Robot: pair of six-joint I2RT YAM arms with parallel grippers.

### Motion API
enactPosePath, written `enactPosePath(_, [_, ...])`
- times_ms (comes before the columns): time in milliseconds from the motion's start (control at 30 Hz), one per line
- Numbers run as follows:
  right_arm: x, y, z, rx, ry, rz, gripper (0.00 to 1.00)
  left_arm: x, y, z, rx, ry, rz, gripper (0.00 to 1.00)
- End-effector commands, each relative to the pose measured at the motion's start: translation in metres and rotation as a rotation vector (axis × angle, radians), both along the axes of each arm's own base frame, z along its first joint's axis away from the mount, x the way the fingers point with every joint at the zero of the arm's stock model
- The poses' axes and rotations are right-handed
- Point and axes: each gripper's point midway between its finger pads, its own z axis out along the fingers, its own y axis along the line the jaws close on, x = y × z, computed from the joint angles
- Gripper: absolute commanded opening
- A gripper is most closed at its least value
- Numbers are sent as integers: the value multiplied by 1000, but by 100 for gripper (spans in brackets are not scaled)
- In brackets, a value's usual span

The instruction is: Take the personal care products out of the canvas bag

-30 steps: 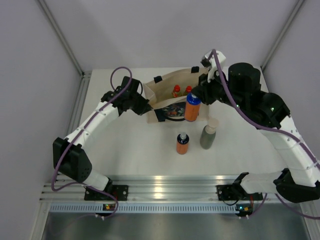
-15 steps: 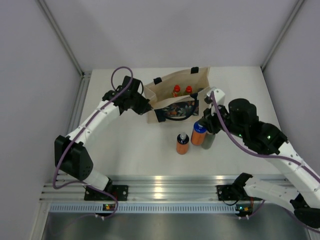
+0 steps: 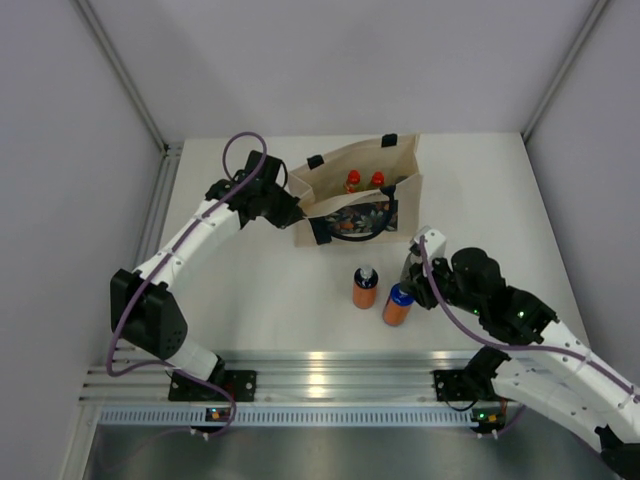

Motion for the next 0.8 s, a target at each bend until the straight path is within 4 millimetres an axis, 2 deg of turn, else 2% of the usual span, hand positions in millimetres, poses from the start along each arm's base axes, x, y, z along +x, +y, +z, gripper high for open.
enactPosePath(0, [4, 18, 42, 190, -136, 30, 0, -7, -15, -6, -43, 57, -43, 0])
enactPosePath(133, [-5, 20, 34, 220, -132, 60, 0, -7, -15, -7, -41, 57, -43, 0])
enactPosePath(167, [-6, 20, 32, 221, -122, 59, 3, -7, -14, -7, -38, 56, -39, 0])
enactPosePath(200, [-6, 20, 30, 222, -114, 58, 9, -7, -12, -8, -35, 58, -33, 0])
enactPosePath(300, [-8, 20, 33, 229, -106, 62, 45, -8, -12, -9, -32, 58, -33, 0])
enactPosePath(433, [-4, 16, 41, 196, -118, 46, 50, -8, -12, -11, -32, 65, -35, 0])
enactPosePath(467, [-3, 15, 50, 192, -143, 48, 51, -8, -12, -11, -31, 63, -38, 0])
enactPosePath(533, [3, 14, 53, 166, -155, 36, 54, -8, -12, -10, -30, 60, -38, 0])
enactPosePath(567, [5, 14, 64, 176, -169, 30, 54, -8, -12, -10, -30, 60, -40, 0])
enactPosePath(633, [14, 15, 68, 140, -191, 17, 54, -9, -12, -11, -28, 62, -39, 0])
enactPosePath(700, [23, 15, 82, 138, -209, -12, 54, -9, -12, -10, -30, 58, -40, 0])
enactPosePath(733, [34, 15, 79, 108, -199, -55, 54, -9, -11, -9, -31, 57, -38, 0])
enactPosePath(767, [41, 15, 91, 116, -211, -85, 54, -10, -12, -8, -34, 55, -39, 0])
